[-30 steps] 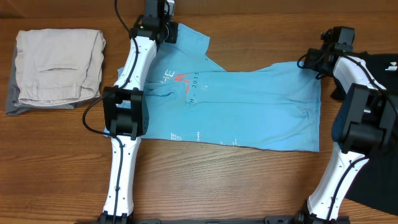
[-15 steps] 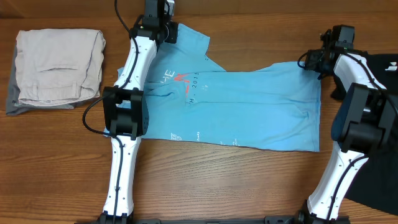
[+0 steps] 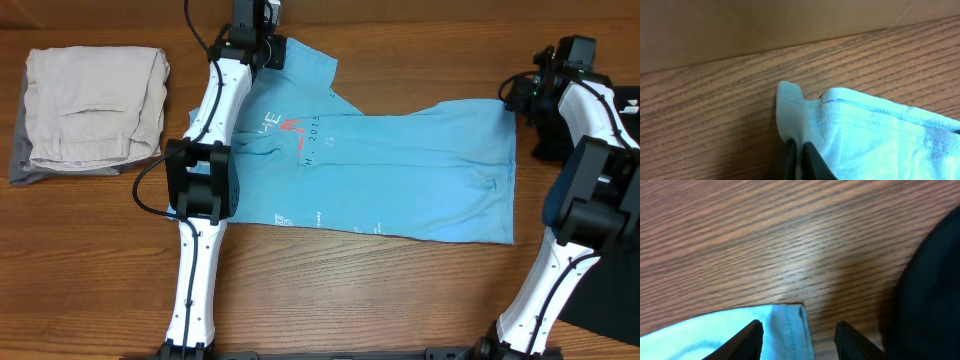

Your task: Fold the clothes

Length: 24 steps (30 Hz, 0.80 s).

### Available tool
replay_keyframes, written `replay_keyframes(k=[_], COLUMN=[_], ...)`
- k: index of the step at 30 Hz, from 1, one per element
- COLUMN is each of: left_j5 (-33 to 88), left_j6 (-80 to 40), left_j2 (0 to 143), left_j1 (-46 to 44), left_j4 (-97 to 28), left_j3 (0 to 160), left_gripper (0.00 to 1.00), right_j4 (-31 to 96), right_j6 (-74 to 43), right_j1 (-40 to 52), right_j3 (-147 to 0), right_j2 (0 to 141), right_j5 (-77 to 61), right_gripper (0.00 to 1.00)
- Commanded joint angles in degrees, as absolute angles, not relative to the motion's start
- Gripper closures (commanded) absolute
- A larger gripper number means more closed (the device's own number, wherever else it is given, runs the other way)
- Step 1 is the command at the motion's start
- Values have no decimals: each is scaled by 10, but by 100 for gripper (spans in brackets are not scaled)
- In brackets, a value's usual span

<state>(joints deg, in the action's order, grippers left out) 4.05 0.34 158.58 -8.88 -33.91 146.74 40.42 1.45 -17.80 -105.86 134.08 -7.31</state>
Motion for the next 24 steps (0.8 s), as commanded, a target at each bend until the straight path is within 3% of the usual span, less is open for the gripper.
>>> replay_keyframes(k=[1,9,16,24], left_j5=[39,39,39,39], left_j6=[0,0,0,0], left_j2=[1594,1594,1594,1594], left_j1=[-85,-85,-85,-84], left_j4=[-333,-333,-335,-339], left_j3=[1487,1487,1487,1487], left_gripper=[90,90,91,90], right_j4=[401,385,410,446], right_j6=[14,15,20,78], right_j1=[-175,-173,-173,-166], right_j3=[-1071,-1071,-1071,-1078], right_j2=[1365,1393,1398,1397], right_j5=[-85,-87,-68,-61], right_gripper=[49,49,57,48])
